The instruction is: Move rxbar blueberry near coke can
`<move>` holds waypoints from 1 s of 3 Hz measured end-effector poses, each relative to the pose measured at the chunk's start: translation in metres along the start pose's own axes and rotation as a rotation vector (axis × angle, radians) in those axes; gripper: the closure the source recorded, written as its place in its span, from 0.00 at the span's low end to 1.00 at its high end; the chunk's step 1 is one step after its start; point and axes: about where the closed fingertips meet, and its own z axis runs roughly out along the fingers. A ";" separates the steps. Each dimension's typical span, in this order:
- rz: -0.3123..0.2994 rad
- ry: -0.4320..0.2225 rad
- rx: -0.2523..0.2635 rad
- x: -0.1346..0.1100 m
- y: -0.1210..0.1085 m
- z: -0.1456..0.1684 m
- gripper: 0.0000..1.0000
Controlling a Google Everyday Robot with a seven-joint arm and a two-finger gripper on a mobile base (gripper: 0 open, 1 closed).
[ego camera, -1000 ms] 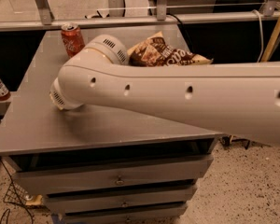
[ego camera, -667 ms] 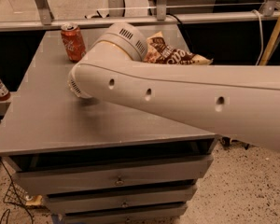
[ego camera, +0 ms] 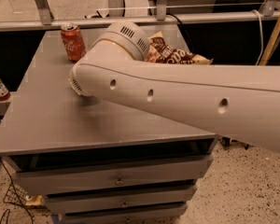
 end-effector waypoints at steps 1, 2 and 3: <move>-0.012 -0.027 0.007 -0.010 -0.008 0.008 1.00; -0.009 -0.059 -0.001 -0.023 -0.025 0.029 1.00; 0.012 -0.069 -0.019 -0.028 -0.042 0.059 1.00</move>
Offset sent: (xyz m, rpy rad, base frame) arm 0.0939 0.0133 -0.0075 0.0762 -0.0543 0.0210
